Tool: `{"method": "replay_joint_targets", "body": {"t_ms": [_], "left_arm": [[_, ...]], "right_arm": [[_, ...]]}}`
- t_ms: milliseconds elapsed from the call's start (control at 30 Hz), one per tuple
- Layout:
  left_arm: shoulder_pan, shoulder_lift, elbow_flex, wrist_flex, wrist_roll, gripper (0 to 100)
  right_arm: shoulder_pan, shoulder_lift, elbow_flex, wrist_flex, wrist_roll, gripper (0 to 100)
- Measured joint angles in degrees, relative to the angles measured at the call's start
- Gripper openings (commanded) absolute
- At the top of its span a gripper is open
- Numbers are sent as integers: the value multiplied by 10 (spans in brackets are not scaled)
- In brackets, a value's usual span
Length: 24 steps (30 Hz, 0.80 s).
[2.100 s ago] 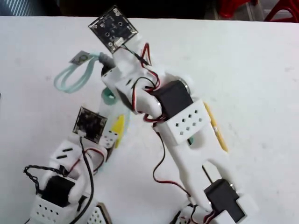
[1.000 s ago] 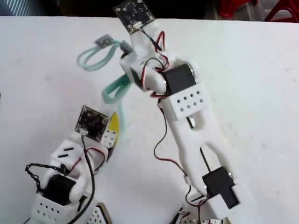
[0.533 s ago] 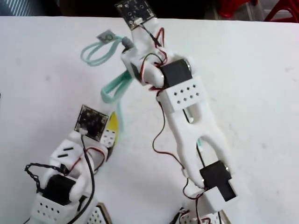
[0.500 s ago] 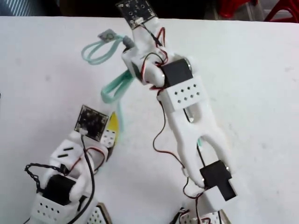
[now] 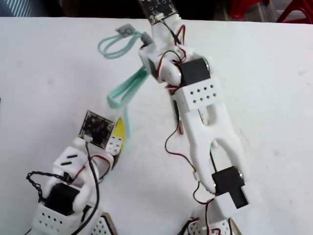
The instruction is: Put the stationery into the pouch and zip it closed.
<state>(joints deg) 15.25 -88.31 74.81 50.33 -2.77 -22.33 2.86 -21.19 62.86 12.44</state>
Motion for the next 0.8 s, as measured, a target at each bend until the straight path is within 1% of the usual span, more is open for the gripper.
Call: {"method": "replay_joint_targets", "body": {"t_ms": [167,567,800], "left_arm": [[0,0,0,-2,0,23],[0,0,0,-3,0,23],[0,0,0,-3,0,23]], "right_arm": [[2,0,0,-20,0,17],[3,0,0,-20,0,17],[21,0,1,-20,0,17]]}}
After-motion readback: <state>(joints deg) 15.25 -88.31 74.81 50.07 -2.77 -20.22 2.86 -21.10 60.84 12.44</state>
